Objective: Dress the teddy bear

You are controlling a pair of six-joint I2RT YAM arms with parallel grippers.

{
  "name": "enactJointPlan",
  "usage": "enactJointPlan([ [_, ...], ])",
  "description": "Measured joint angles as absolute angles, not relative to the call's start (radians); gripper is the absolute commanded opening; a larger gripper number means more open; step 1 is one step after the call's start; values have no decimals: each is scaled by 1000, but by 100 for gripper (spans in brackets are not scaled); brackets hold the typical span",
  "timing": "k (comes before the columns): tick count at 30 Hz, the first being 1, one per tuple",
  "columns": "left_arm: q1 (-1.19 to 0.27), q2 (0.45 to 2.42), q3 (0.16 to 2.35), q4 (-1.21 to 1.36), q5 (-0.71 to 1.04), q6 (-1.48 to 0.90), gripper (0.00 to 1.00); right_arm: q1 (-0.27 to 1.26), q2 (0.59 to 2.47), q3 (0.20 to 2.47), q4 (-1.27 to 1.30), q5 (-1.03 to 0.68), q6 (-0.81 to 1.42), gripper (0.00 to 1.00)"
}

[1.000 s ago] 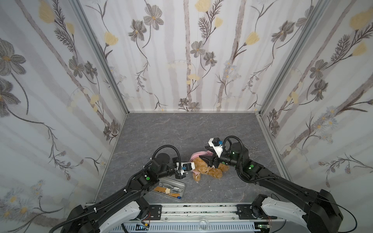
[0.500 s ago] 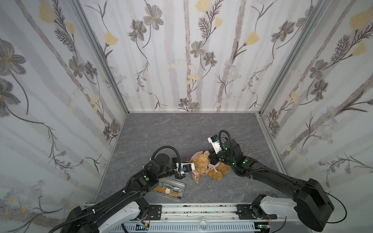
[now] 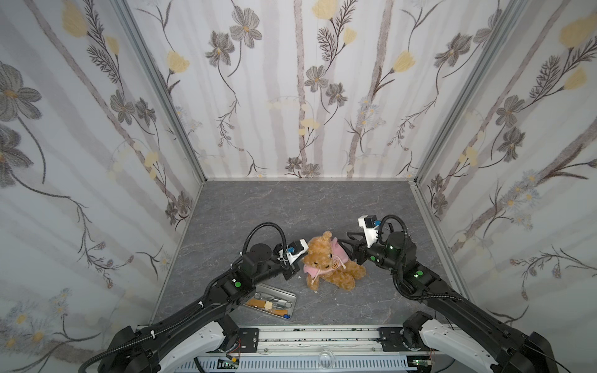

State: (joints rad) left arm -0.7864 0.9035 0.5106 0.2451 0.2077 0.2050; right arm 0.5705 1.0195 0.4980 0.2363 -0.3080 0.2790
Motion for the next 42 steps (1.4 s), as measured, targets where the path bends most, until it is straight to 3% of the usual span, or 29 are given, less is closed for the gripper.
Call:
enactJointPlan([
  [8, -811, 1023, 526, 339, 27, -581, 0, 583, 1024, 414, 248, -195, 371, 51],
  [11, -825, 1074, 518, 375, -14, -760, 0, 643, 1086, 380, 298, -176, 435, 46],
  [14, -830, 1115, 499, 400, -26, -860, 7, 691, 1166, 352, 371, -157, 490, 41],
  [16, -830, 1134, 479, 410, -25, -905, 14, 701, 1219, 337, 422, -144, 522, 36],
  [27, -781, 1061, 349, 423, 35, -1026, 80, 710, 1428, 266, 640, -109, 556, 16],
  [34, -683, 1152, 375, 437, 157, -1037, 98, 709, 1441, 241, 680, -109, 540, 13],
  [38, -669, 1271, 446, 446, 263, -1035, 96, 709, 1443, 241, 681, -108, 530, 12],
  [42, -677, 1365, 480, 481, 350, -1047, 76, 709, 1443, 241, 681, -105, 522, 12],
])
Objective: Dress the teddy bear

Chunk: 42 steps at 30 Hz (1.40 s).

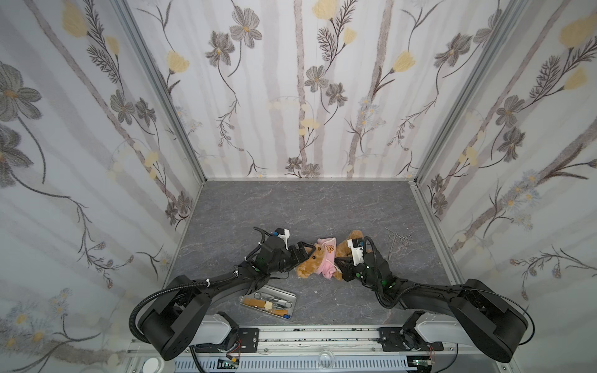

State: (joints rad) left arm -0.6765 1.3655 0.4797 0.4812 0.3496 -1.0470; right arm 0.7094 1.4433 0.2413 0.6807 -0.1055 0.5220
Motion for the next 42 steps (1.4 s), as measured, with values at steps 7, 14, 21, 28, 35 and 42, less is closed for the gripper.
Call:
enactJointPlan([
  [7, -681, 1415, 479, 527, 385, -1081, 35, 709, 1390, 263, 607, -70, 493, 34],
  [14, -673, 1370, 452, 542, 382, -1109, 0, 707, 1106, 305, 382, -47, 410, 54],
  [21, -664, 1338, 447, 546, 366, -1194, 0, 835, 881, 226, 311, -158, 458, 39],
  [28, -664, 1323, 445, 548, 362, -1256, 0, 943, 893, 194, 302, 7, 520, 25],
  [35, -622, 1327, 447, 550, 415, -1291, 0, 885, 731, 173, 256, 144, 521, 23],
  [42, -582, 1379, 391, 689, 495, -1554, 0, 885, 742, 146, 276, 46, 457, 15],
])
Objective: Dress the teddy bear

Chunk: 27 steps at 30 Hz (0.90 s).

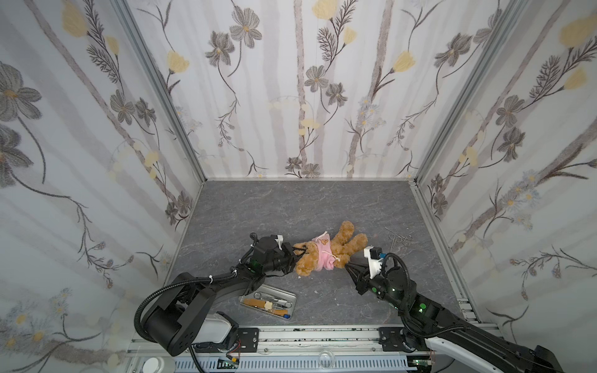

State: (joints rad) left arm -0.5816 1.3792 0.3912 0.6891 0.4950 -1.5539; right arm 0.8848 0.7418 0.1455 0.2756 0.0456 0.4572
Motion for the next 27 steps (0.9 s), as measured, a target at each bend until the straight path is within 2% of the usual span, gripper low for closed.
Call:
enactJointPlan([
  [4, -576, 1404, 389, 798, 547, -1724, 0, 903, 800, 113, 344, 30, 405, 13],
  [11, -577, 1406, 414, 864, 598, -1849, 0, 908, 928, 73, 543, 60, 289, 10],
  [20, -601, 1417, 439, 879, 621, -1874, 0, 908, 1066, 88, 757, 59, 167, 23],
  [27, -614, 1427, 447, 882, 622, -1874, 0, 908, 1135, 111, 826, 63, 129, 24],
])
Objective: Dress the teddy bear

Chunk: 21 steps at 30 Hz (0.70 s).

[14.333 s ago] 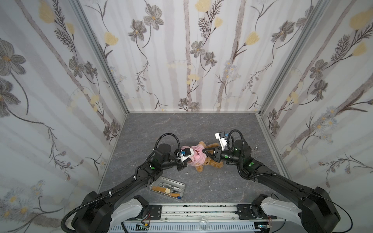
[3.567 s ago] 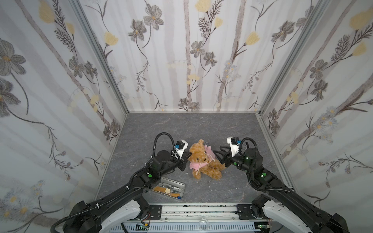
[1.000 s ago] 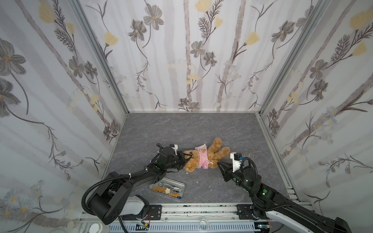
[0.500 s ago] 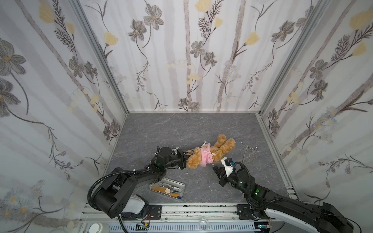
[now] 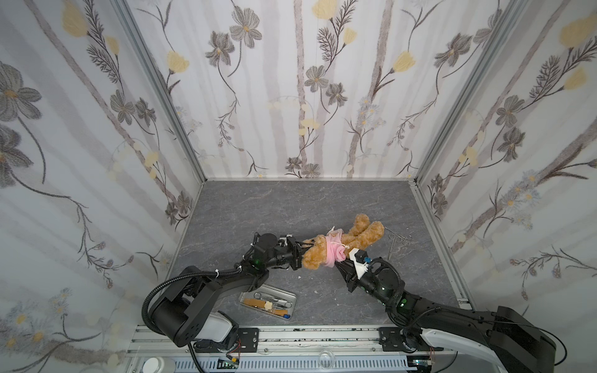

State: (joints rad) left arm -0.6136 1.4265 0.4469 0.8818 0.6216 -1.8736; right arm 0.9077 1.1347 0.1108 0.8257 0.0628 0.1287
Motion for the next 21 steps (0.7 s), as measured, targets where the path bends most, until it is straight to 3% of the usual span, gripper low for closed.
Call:
enactJointPlan([
  [8, -618, 1439, 450, 885, 618, -1873, 0, 905, 1126, 118, 838, 86, 114, 1],
  [15, -620, 1459, 447, 893, 631, -1844, 0, 896, 904, 72, 766, 153, 184, 0],
  [21, -621, 1467, 511, 769, 631, -1672, 0, 882, 699, 67, 590, 266, 324, 0],
])
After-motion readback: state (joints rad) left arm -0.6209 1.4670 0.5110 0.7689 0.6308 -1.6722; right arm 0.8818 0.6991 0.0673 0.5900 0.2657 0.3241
